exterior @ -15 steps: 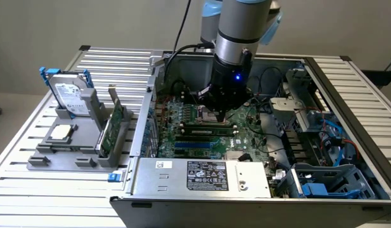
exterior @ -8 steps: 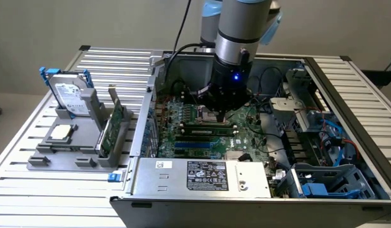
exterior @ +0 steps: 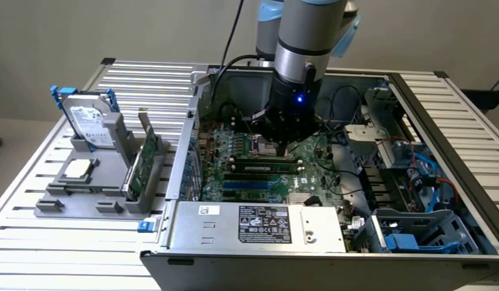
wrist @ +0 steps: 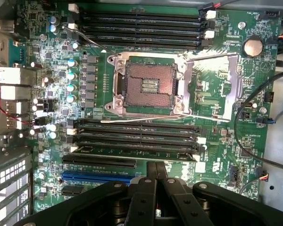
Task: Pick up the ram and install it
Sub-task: 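Press down the ram until it locks into place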
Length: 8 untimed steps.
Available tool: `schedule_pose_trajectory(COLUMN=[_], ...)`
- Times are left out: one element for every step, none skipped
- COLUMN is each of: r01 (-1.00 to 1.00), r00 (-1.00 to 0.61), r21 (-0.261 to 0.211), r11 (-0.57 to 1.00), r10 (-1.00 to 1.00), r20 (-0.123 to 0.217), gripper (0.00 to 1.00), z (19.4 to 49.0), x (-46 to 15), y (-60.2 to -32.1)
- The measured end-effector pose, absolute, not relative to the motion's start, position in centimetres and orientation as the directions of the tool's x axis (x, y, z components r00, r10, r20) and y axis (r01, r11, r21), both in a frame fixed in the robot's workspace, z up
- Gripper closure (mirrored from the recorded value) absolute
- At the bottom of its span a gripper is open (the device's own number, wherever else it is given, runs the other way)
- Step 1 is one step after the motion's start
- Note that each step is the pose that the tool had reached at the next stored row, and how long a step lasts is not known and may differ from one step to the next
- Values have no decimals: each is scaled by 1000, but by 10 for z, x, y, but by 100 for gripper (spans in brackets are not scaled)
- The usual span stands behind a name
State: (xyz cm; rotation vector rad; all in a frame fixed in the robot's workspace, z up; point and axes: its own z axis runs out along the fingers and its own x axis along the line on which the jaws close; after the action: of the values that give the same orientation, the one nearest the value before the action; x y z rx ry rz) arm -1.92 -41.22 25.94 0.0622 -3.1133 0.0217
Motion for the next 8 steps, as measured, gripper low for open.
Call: schedule_pose_trajectory(r01=[-39,-38,-37,-37,-37,-36,-36,-36], r00=[-999,-999,-999,-999,-999,-999,-999,-999], r21=[-13,-13,-13,-13,-13,-13,-13,-13], r11=[999,999,999,999,999,999,999,999], r10=[-39,-38,-37,-37,-36,-36,-36,-35], r20=[28,28,28,28,28,28,28,28], gripper=[89,89,89,89,89,89,89,89], z=[259,260,260,260,260,260,260,260], x=[-20,-20,-22,-23,-24,-26,-27,-29], y=[-413,-414,-415,-416,-416,-417,-418,-419])
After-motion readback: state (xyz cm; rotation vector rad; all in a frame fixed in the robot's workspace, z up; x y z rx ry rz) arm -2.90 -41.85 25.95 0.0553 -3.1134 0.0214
